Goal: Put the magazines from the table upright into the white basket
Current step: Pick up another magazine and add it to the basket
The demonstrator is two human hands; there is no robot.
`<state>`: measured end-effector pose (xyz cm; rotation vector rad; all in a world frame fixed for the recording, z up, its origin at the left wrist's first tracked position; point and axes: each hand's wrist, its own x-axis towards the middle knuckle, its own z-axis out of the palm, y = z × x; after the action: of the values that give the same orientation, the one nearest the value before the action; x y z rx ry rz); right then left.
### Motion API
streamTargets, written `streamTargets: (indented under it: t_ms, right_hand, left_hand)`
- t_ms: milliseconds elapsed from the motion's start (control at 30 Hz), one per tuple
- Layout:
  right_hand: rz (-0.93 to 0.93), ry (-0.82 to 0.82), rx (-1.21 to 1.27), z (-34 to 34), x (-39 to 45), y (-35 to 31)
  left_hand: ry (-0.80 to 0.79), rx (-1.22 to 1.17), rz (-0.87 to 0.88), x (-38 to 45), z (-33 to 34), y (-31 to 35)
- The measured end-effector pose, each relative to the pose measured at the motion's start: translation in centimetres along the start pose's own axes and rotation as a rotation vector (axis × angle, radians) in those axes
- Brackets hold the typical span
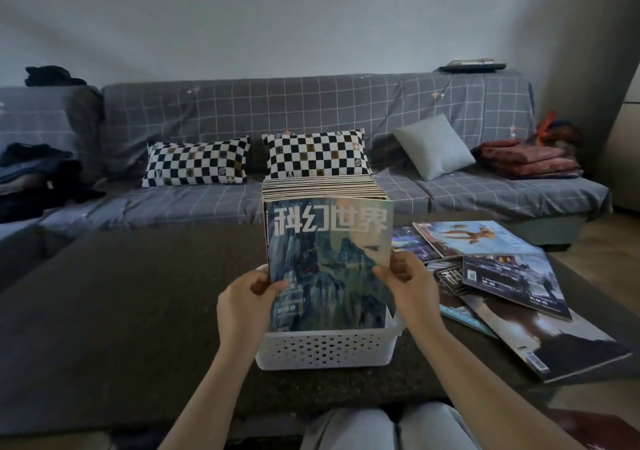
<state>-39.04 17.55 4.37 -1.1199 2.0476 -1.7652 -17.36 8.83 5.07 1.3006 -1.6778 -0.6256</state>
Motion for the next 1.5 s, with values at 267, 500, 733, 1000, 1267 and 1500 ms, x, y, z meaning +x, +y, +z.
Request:
streamTargets:
  t_ms: [267,500,733,1000,1267,1500]
  right_hand:
    - [-0.077,0.118,0.011,1.0,-0.5,-0.4]
    - [-0.097,0.096,0.007,1.2,-0.4,0.7]
    - [-0.079,-0.226,0.206,0.6,3.1,-1.3]
    - [0.118,-0.58,0.501,1.3,7.5,-1.5]
    - [0.079,-0.506,0.674,1.9,6.8,-1.4]
    - [0.035,-0.522,0.685,1.9,6.5,-1.9]
  left_hand:
    - [0.013,-0.051,-0.005,0.0,0.4,-0.4]
    - [0.041,-0.067,0.004,0.0,1.1,-1.7]
    - [-0.306,-0.287,0.071,4.3,0.7,-0.3]
    - [-0.436,-0.677,0.043,8.1,2.4,1.0]
    - [-0.323,-0.893,0.02,7.5,2.9,0.6]
    - [-0.26,-0.854,0.099,7.4,2.7,0.4]
